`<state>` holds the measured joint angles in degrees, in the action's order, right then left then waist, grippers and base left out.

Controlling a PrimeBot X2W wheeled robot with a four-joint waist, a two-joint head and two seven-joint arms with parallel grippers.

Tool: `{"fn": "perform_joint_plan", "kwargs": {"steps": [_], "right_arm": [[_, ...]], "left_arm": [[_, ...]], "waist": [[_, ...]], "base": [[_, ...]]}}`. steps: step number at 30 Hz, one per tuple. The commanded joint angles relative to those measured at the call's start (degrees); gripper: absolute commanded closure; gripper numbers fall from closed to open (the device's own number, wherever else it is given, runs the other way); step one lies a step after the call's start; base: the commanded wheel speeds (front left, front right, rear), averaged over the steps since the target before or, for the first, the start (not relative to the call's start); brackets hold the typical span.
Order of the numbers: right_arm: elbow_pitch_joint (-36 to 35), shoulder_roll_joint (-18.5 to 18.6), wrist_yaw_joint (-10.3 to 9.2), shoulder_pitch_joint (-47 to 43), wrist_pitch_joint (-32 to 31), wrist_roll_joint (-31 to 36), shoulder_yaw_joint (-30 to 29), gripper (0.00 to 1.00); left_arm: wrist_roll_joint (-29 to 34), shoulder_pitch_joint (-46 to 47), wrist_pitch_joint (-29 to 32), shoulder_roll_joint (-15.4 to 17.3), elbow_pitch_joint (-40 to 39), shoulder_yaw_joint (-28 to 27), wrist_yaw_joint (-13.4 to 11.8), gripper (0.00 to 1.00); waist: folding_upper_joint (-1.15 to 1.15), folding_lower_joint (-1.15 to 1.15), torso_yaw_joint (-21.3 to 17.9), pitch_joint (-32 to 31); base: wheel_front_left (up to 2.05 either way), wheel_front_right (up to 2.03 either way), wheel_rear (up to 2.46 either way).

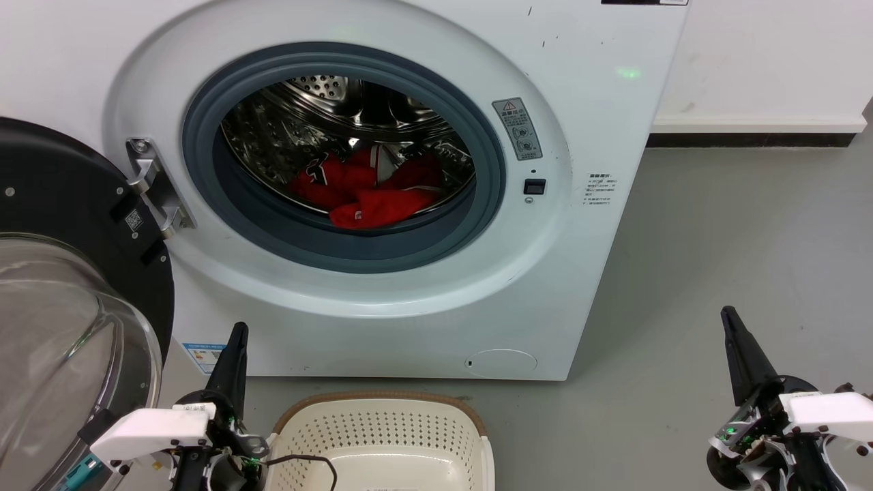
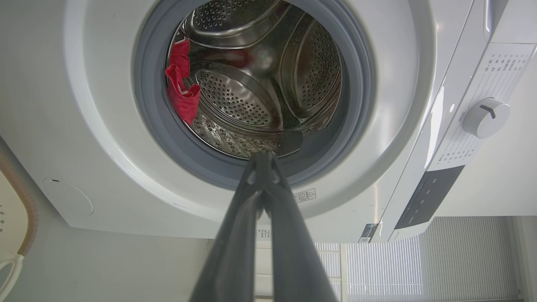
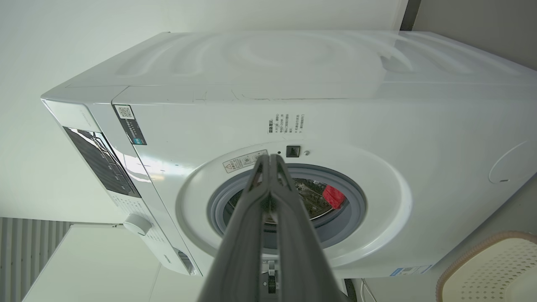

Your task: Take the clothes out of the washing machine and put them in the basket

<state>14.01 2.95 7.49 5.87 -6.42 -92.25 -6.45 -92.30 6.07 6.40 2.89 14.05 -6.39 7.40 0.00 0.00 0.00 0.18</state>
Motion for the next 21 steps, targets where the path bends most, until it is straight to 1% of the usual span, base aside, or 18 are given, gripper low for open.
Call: {"fn": "perform_joint_plan", "kwargs": {"steps": [1, 20, 21], "right_arm": [[0.0, -0.1, 0.00, 0.7, 0.0, 0.1, 0.0, 1.00], [0.0, -0.1, 0.00, 0.7, 0.0, 0.1, 0.0, 1.00], [0.1, 0.0, 0.00, -0.1, 0.0, 0.0, 0.0, 0.00]], "left_arm": [[0.2, 0.3, 0.1, 0.1, -0.1, -0.1, 0.2, 1.00], [0.2, 0.3, 0.1, 0.1, -0.1, -0.1, 0.2, 1.00], [0.0, -0.1, 0.0, 0.0, 0.2, 0.0, 0.0, 0.00]], "waist": [[0.00, 0.00, 0.0, 0.0], [0.00, 0.00, 0.0, 0.0], [0.00, 0.00, 0.0, 0.0]], "base": [[0.00, 0.00, 0.00], [0.00, 0.00, 0.00], [0.00, 0.00, 0.00]]}}
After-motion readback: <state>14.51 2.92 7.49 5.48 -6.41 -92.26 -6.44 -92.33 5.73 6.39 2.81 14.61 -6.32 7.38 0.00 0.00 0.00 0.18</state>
